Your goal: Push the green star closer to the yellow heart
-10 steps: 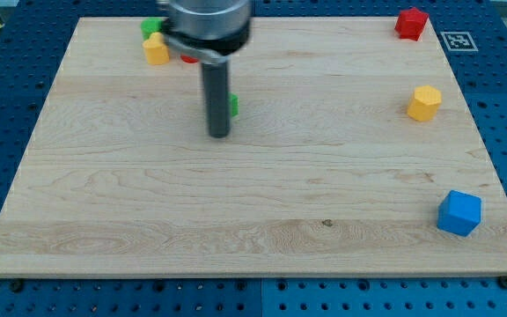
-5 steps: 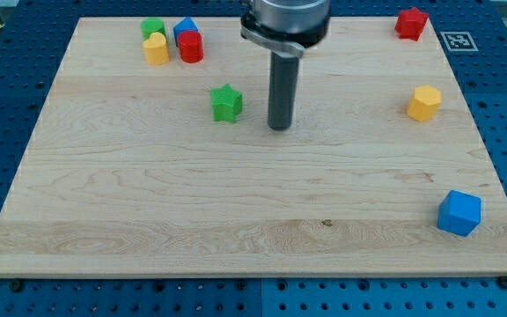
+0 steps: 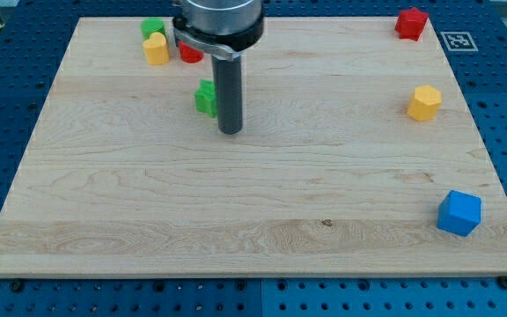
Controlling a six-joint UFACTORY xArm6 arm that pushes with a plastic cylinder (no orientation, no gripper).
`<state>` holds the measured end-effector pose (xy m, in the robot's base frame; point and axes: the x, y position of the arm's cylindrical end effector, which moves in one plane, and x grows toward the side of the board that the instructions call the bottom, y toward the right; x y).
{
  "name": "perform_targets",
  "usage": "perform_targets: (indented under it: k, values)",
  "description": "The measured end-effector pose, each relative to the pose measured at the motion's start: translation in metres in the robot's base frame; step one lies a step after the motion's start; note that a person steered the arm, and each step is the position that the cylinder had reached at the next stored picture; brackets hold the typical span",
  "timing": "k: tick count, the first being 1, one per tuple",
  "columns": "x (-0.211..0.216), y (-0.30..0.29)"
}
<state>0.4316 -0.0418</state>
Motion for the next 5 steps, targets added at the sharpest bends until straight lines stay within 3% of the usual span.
perform_targets:
  k: [5]
  values:
    - [-0.016,-0.038]
